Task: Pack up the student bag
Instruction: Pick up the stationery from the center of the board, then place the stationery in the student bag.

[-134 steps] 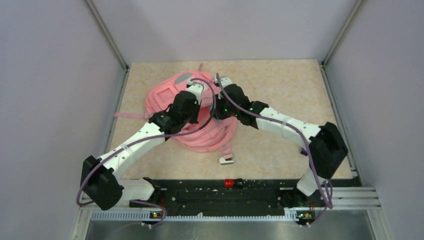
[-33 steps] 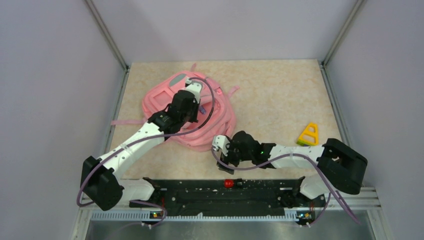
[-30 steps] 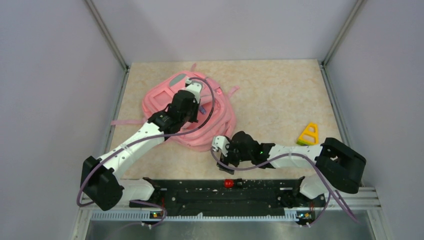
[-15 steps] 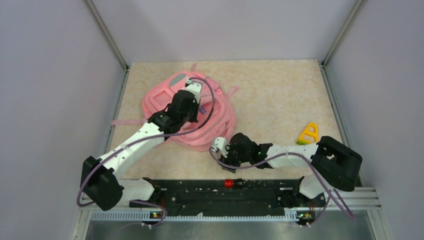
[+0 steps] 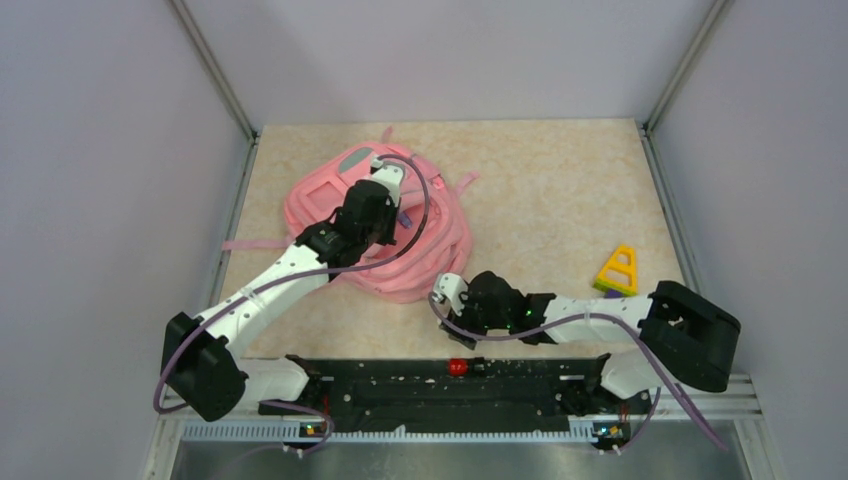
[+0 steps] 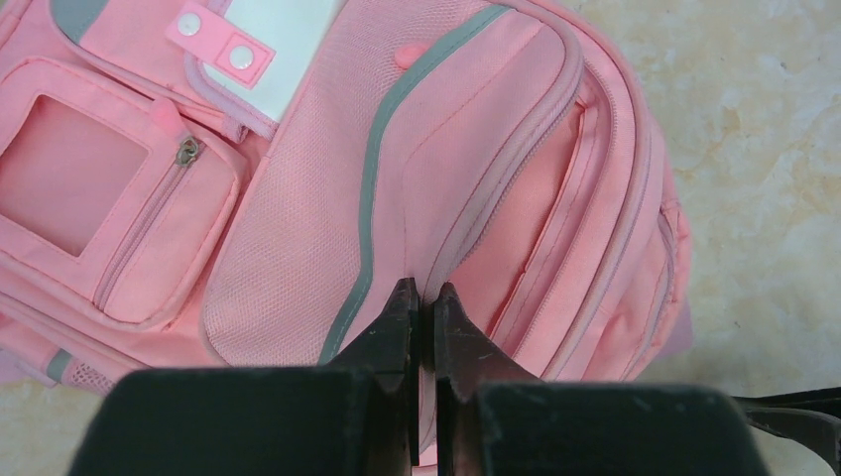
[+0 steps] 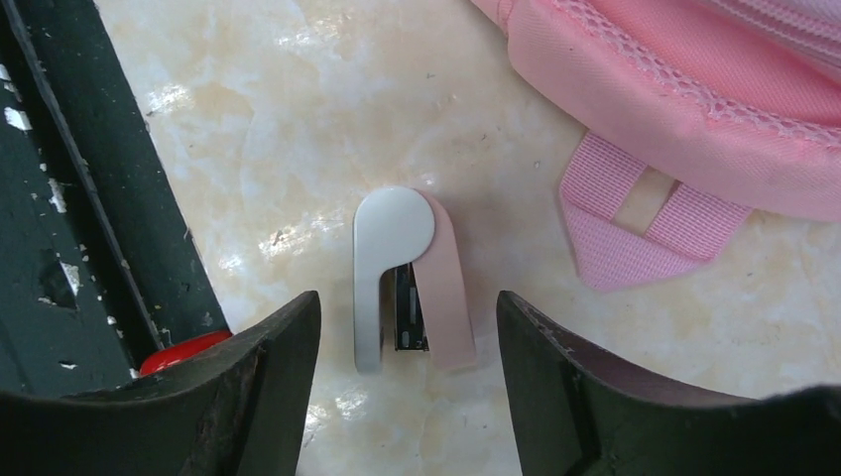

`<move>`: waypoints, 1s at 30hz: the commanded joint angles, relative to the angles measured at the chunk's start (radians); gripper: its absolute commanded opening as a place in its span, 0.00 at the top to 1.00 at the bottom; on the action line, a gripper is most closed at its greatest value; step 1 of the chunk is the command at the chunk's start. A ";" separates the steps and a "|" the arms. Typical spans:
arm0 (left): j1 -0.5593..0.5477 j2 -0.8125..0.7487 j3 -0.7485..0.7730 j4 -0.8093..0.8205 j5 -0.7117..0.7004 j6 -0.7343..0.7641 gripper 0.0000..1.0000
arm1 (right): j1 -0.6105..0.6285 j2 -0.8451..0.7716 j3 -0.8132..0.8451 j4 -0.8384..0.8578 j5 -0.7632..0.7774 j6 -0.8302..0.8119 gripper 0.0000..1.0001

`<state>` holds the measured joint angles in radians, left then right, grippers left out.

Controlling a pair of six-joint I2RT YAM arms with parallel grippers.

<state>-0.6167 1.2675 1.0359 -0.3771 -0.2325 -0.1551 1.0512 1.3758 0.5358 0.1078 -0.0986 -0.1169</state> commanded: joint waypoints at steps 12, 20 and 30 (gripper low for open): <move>-0.001 -0.047 0.030 0.063 0.008 -0.011 1.00 | 0.048 0.033 0.047 -0.007 0.078 0.007 0.61; -0.001 -0.048 0.032 0.063 0.016 -0.012 1.00 | 0.049 -0.140 0.099 -0.157 0.154 0.047 0.67; -0.001 -0.049 0.032 0.063 0.017 -0.014 1.00 | -0.028 -0.042 0.353 -0.162 0.243 -0.023 0.68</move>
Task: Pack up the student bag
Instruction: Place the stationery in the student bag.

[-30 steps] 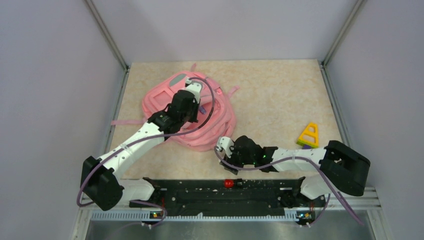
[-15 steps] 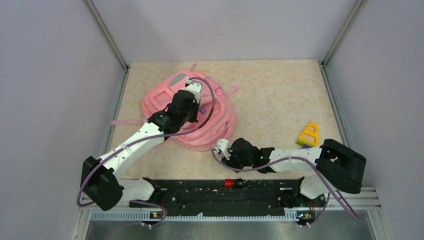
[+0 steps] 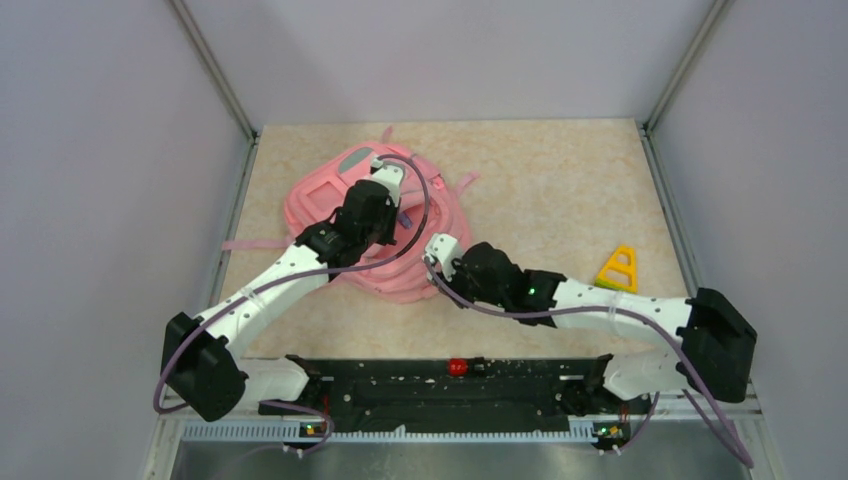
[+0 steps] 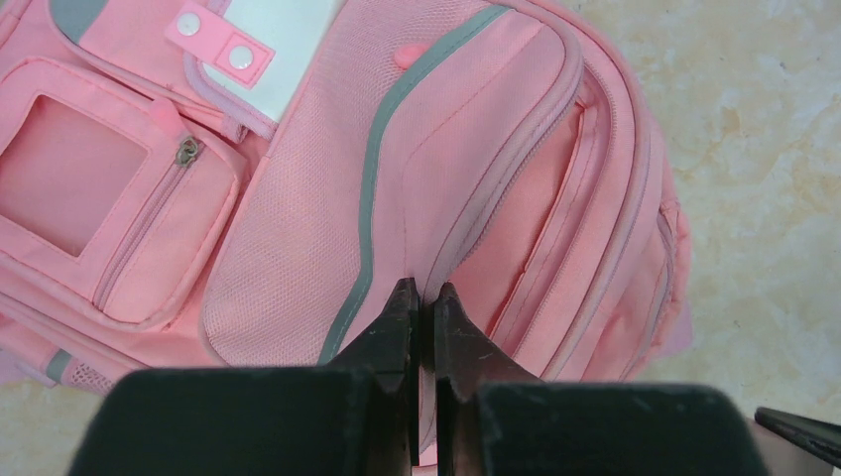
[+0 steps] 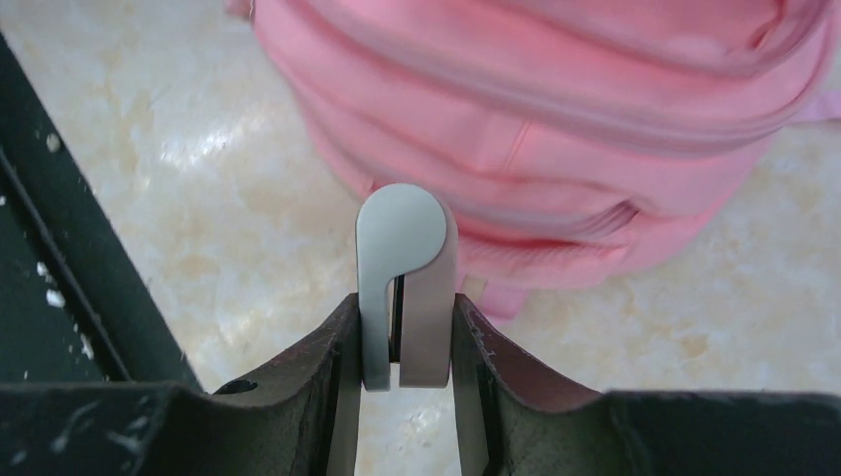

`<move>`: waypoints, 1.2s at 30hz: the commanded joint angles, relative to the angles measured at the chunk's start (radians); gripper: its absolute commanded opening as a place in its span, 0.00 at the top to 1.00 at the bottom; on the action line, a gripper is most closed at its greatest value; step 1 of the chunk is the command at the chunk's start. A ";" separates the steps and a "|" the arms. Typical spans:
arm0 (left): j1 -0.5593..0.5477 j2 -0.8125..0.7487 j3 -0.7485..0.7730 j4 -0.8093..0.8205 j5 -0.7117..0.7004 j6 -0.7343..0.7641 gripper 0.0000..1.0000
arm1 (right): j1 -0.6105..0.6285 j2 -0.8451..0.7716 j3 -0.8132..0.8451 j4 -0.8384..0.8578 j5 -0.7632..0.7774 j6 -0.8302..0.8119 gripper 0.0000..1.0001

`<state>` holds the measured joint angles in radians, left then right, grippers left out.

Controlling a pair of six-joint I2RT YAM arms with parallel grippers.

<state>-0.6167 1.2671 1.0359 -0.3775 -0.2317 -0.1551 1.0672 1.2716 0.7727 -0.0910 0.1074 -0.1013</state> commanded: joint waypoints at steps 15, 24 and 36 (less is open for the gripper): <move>-0.002 -0.070 0.033 0.065 0.040 -0.024 1.00 | -0.242 0.512 0.515 0.228 -0.061 -0.049 0.69; -0.002 -0.070 0.033 0.066 0.055 -0.029 1.00 | -0.245 0.611 0.550 0.421 0.070 -0.011 0.64; -0.003 -0.068 0.033 0.066 0.052 -0.027 1.00 | -0.245 0.578 0.485 0.469 0.116 -0.003 0.34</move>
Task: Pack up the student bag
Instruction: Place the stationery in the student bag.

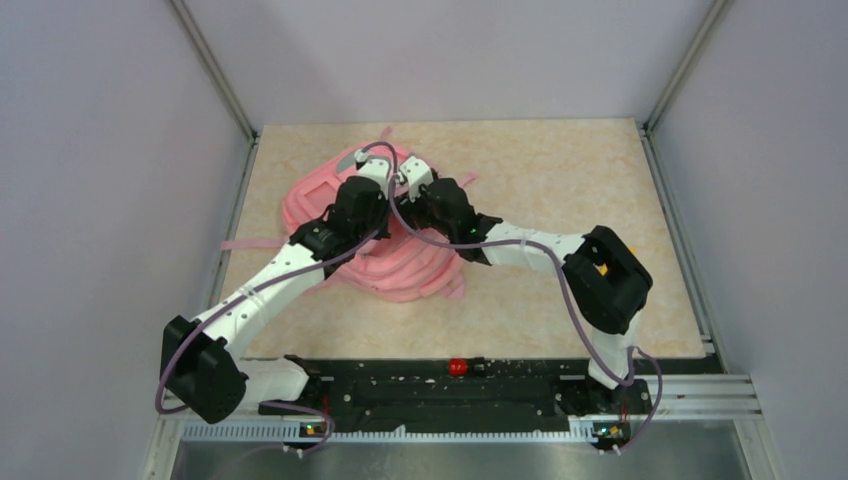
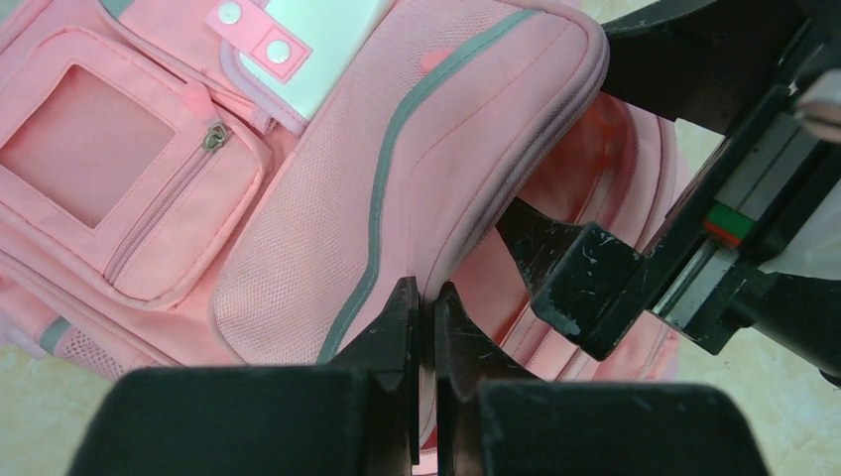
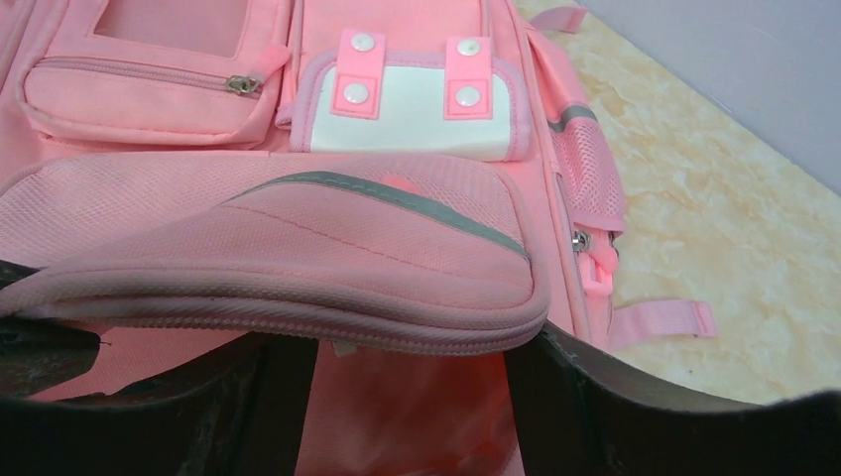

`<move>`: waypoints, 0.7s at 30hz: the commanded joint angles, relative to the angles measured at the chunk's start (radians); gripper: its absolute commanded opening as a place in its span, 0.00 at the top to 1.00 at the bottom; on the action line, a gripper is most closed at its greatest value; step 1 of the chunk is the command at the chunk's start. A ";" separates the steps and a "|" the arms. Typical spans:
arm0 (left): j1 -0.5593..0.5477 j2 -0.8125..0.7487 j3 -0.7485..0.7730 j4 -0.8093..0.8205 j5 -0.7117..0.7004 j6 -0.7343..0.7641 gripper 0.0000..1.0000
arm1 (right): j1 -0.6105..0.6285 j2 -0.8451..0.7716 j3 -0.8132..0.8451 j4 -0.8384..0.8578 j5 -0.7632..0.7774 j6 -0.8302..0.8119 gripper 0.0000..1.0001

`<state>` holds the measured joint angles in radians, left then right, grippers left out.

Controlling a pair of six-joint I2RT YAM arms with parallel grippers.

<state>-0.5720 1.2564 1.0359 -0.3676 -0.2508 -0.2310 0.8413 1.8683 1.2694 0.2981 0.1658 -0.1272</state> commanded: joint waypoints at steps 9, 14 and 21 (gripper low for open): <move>-0.046 -0.058 0.031 0.056 0.049 0.056 1.00 | -0.003 -0.255 -0.211 0.095 -0.050 0.028 0.26; -0.046 -0.056 0.032 0.055 0.044 0.058 1.00 | 0.010 -0.518 -0.391 -0.073 -0.118 0.094 0.25; -0.045 -0.048 0.032 0.056 0.064 0.050 1.00 | 0.034 -0.783 -0.535 -0.478 -0.198 0.292 0.25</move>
<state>-0.6060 1.2537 1.0359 -0.3939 -0.2214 -0.1734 0.8513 1.1625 0.7807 0.0864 0.0277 0.0196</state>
